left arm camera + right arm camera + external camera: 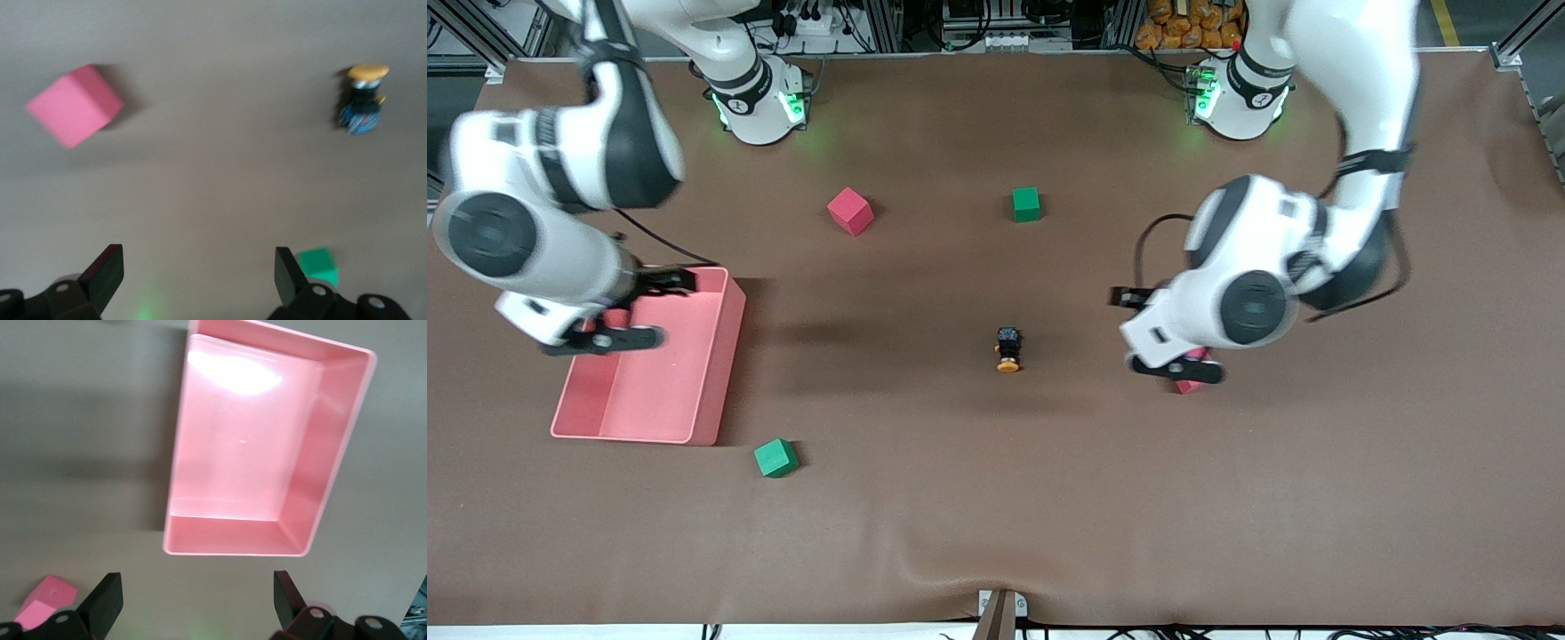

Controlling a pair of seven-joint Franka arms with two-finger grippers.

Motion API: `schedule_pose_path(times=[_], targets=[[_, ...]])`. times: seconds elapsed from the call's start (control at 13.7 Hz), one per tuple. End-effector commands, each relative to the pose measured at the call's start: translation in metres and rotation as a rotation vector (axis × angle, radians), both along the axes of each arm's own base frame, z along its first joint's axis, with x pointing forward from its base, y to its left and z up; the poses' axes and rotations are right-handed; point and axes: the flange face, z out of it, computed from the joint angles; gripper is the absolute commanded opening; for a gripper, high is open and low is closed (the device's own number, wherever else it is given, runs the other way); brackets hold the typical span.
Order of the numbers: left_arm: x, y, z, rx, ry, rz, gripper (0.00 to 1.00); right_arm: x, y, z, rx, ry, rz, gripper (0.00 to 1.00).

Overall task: Place and upright button with both arms
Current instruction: 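Open the right gripper and withdraw while the left gripper reaches the button, then lower the left gripper over the button lying on its side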

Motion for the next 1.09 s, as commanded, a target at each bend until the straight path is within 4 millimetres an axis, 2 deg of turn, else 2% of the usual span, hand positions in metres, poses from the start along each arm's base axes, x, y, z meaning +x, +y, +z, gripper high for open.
schedule_pose_path(times=[0.0,0.15,0.29,0.36,0.51,0.58,0.8,0.95,1.02], targets=[[-0.002,-0.042,-0.012,-0.005,-0.044,0.132,1.00,-0.011,-0.046,0.024,0.062,-0.059,0.003,1.00],[-0.006,-0.063,-0.028,-0.003,-0.065,0.188,1.00,-0.012,-0.066,0.039,0.139,-0.094,-0.028,1.00],[-0.011,-0.081,-0.050,-0.009,-0.078,0.195,1.00,-0.007,-0.060,0.070,0.145,-0.152,-0.019,1.00],[-0.016,-0.098,-0.062,-0.028,-0.091,0.212,1.00,-0.002,-0.055,0.093,0.144,-0.197,-0.016,1.00],[-0.039,-0.143,-0.084,-0.050,-0.139,0.231,1.00,0.000,-0.050,0.123,0.146,-0.222,-0.003,1.00],[-0.041,-0.151,-0.093,-0.059,-0.157,0.251,1.00,-0.004,-0.052,0.130,0.146,-0.201,-0.019,1.00],[-0.038,-0.156,-0.116,-0.081,-0.191,0.250,1.00,-0.014,-0.064,0.139,0.143,-0.174,-0.048,1.00],[-0.050,-0.172,-0.134,-0.081,-0.203,0.229,1.00,-0.029,-0.070,0.148,0.165,-0.173,-0.068,1.00],[-0.051,-0.172,-0.137,-0.078,-0.202,0.229,1.00,-0.038,-0.075,0.151,0.208,-0.183,-0.105,1.00]])
